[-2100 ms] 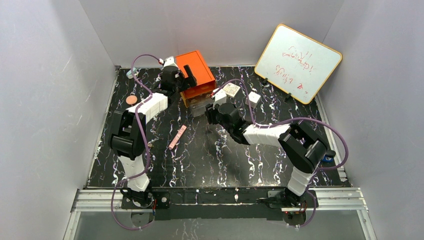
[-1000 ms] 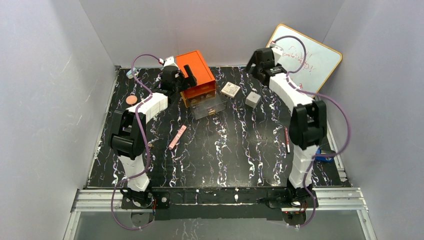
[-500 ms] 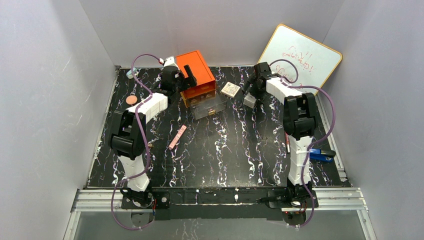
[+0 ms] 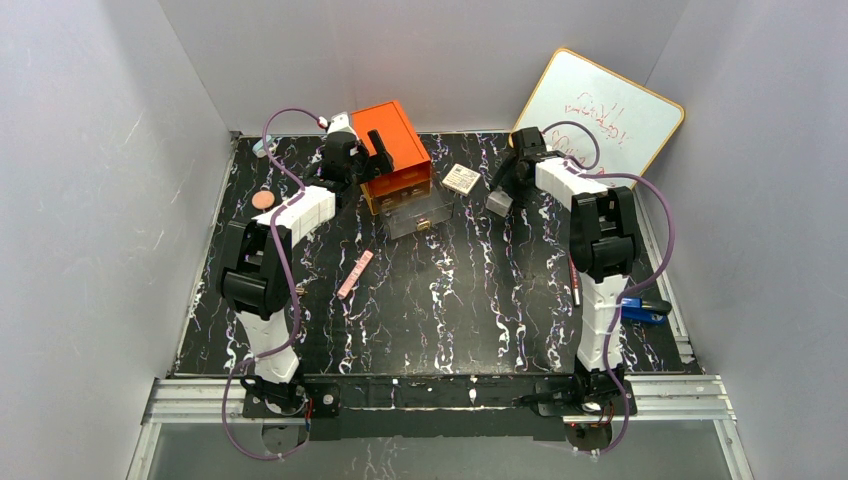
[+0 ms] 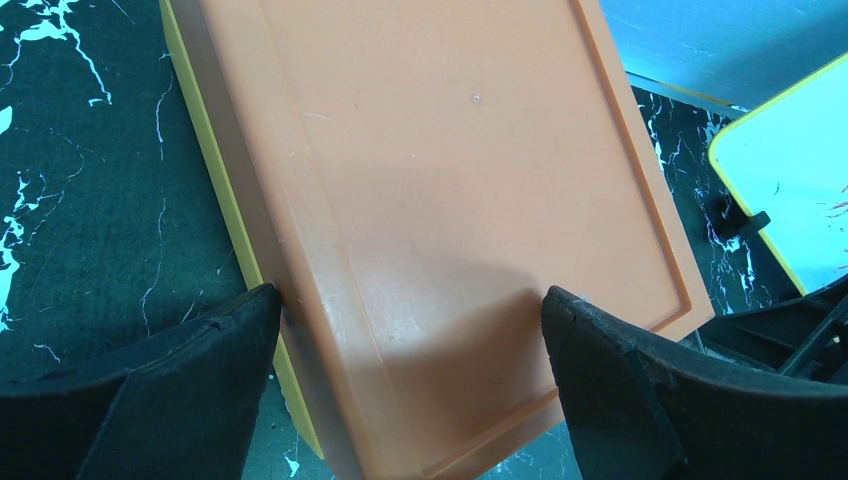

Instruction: Organize the makeup

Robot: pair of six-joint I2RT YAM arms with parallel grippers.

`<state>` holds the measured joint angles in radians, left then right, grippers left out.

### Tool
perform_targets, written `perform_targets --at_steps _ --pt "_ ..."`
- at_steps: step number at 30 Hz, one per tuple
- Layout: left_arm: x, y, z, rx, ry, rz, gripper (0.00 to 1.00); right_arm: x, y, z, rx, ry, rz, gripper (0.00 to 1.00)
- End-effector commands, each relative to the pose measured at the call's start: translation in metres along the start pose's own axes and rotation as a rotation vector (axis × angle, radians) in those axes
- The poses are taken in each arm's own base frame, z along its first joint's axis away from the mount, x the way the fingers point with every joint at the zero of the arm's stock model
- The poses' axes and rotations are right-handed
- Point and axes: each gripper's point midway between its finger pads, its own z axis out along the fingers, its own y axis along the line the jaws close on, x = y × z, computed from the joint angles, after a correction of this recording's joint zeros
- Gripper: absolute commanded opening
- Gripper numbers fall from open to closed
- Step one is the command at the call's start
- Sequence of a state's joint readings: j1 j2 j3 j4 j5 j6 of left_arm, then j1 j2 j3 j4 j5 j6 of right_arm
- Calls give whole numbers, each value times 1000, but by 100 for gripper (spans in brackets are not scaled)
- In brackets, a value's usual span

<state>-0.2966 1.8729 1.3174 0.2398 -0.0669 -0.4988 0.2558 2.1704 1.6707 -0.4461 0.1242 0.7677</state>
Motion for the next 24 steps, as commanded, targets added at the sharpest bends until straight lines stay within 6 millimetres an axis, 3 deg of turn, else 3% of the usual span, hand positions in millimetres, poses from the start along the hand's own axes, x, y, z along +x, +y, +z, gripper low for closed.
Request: perform_targets --at_steps 1,9,13,17,21,24 --pt "62 19 -6 -46 193 54 98 -7 3 -37 27 -43 -66 1" --pt "58 23 -8 -61 199 87 98 -67 88 -142 -94 -285 -234 1" --pt "35 39 -20 -113 180 142 98 -83 129 -185 -209 -335 -302 1" --pt "-5 53 -39 -129 98 138 98 -84 156 -213 -326 -367 -358 1" --pt "-44 68 -65 -160 2 122 98 -66 189 -236 -481 -421 -478 1" --pt "-63 76 -84 -200 -51 138 99 -45 212 -246 -588 -427 -562 1"
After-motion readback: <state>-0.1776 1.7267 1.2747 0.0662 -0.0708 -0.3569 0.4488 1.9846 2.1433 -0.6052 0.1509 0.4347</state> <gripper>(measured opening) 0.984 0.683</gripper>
